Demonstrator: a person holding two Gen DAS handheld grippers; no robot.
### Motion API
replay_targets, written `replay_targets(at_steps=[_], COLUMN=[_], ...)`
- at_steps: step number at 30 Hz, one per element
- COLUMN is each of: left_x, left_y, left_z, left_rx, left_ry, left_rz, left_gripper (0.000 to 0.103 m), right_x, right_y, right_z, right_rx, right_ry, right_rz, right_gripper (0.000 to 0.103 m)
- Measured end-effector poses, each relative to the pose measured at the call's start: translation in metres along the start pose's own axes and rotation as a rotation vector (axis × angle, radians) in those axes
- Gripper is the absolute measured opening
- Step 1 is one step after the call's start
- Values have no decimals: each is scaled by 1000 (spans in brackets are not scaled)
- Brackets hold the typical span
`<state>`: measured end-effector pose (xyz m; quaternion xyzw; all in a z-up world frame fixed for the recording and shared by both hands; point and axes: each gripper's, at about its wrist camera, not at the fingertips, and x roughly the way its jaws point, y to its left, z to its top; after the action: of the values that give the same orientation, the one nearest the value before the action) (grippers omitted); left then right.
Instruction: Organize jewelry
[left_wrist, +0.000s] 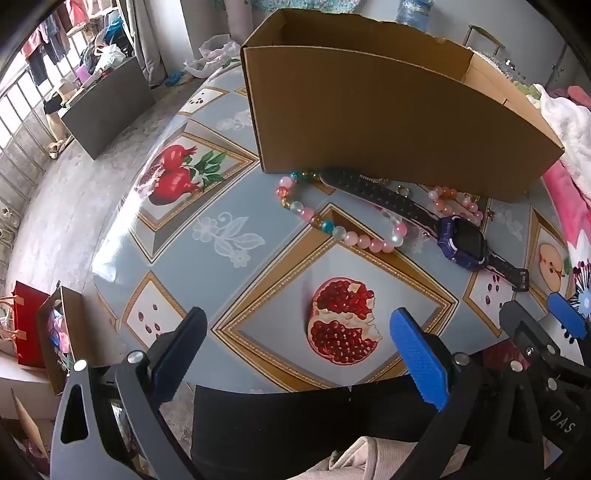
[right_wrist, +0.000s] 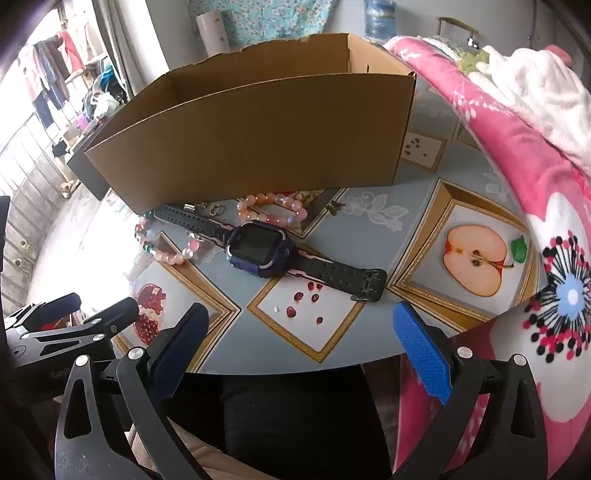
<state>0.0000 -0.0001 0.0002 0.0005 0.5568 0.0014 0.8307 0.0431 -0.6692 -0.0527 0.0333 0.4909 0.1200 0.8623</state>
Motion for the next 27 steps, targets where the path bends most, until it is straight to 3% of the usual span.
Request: replay_targets(at_steps=[27], left_x=[-2], left_y=[3], left_z=[1], left_rx=[-3], left_ry=[-4], left_rz=[4], left_gripper=[97], right_x=[-2], right_y=[5], right_z=[5], right_rx=[0], right_ry=[-3], right_rz=[15], right_gripper=[96])
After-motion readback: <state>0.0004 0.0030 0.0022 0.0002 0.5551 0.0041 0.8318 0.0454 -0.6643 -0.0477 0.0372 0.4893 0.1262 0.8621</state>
